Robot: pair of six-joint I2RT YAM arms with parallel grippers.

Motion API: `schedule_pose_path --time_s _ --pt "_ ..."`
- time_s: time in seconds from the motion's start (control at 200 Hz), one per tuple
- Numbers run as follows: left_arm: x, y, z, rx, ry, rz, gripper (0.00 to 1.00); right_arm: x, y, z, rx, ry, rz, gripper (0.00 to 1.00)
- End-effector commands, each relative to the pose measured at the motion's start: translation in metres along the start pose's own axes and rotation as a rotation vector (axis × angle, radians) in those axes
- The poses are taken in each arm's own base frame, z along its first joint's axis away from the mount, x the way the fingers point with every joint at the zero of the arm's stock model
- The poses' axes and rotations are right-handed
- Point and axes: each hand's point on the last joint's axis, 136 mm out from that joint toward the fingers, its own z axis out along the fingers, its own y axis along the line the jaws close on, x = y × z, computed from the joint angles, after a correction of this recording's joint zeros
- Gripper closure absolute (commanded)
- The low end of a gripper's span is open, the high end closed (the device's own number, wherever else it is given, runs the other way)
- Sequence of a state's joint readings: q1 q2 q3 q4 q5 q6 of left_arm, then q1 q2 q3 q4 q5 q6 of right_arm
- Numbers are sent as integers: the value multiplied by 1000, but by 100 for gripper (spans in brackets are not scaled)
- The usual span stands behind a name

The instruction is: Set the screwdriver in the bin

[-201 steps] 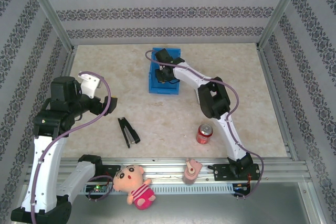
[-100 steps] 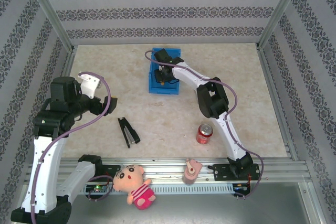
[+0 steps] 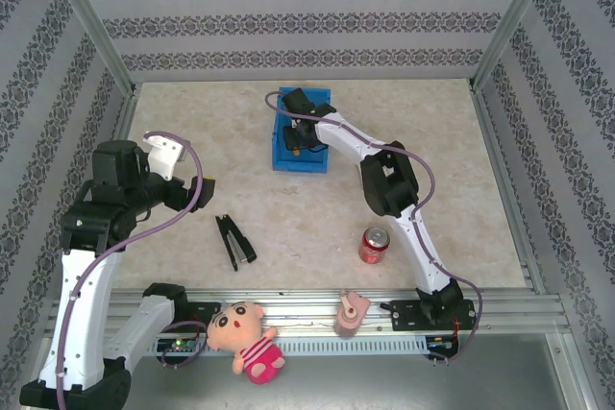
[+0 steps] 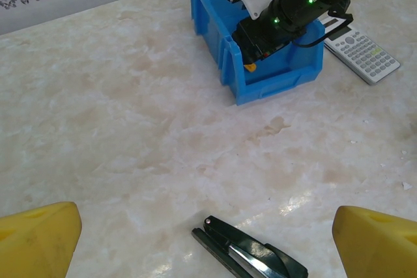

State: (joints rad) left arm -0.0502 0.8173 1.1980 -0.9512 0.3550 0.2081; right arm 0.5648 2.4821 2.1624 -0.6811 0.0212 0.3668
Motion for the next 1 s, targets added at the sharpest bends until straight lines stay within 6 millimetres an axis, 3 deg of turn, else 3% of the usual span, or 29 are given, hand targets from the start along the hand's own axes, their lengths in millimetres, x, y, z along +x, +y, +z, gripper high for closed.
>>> schedule_pose_path --time_s 0.0,0.45,0.664,0.849,0.994 --pt "-5 4 -4 -19 -14 -14 1 -29 0 -48 19 -93 -15 65" --pt "2 13 4 -56 17 -11 1 -48 25 -134 -10 -238 -89 64" --pt "10 20 9 -95 40 -10 2 -44 30 -196 -29 -346 -119 64" --pt "8 27 15 -125 34 -36 12 -31 16 -253 -43 -440 -137 58" --pt "6 29 20 -122 30 -47 14 -13 -17 -290 -32 -523 -89 48"
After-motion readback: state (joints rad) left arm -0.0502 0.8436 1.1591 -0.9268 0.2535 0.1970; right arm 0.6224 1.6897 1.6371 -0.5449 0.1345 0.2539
